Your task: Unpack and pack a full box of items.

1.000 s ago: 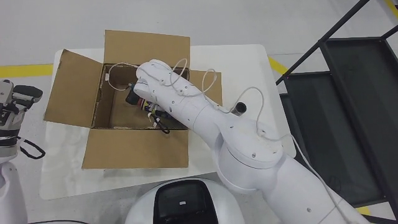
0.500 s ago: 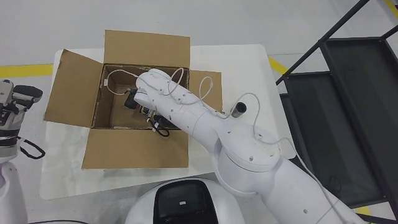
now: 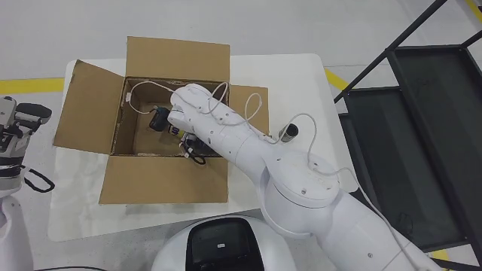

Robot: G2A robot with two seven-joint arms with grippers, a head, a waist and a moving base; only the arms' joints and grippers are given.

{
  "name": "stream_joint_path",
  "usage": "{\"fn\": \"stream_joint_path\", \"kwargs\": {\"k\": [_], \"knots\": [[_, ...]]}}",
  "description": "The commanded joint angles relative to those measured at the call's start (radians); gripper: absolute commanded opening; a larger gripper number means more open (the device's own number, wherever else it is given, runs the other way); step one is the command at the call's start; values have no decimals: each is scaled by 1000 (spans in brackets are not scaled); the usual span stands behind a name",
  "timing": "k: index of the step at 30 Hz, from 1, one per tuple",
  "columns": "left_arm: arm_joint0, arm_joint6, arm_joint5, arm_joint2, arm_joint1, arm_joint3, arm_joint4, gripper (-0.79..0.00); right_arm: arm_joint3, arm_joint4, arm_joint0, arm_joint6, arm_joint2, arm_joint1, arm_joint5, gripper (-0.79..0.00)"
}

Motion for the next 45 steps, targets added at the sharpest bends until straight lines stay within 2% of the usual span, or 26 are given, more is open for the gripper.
{"fn": "stream_joint_path", "kwargs": {"k": [1, 18, 23, 30, 36, 41, 45], "knots": [[0, 0, 0, 0, 0, 0, 0, 0, 6, 4, 6, -23, 6, 2, -15, -785], [0, 0, 0, 0, 0, 0, 0, 0, 57, 4, 35, -363, 61, 59, -207, -785], [0, 0, 0, 0, 0, 0, 0, 0, 48, -16, 36, -397, 66, 80, -249, -785], [0, 0, 0, 0, 0, 0, 0, 0, -6, -51, 34, -441, 74, 112, -246, -785], [0, 0, 0, 0, 0, 0, 0, 0, -78, -68, 22, -531, 98, 164, -297, -785], [0, 0, 0, 0, 0, 0, 0, 0, -191, -83, 8, -507, 126, 219, -286, -785], [0, 0, 0, 0, 0, 0, 0, 0, -340, -103, -13, -453, 166, 285, -261, -785]]}}
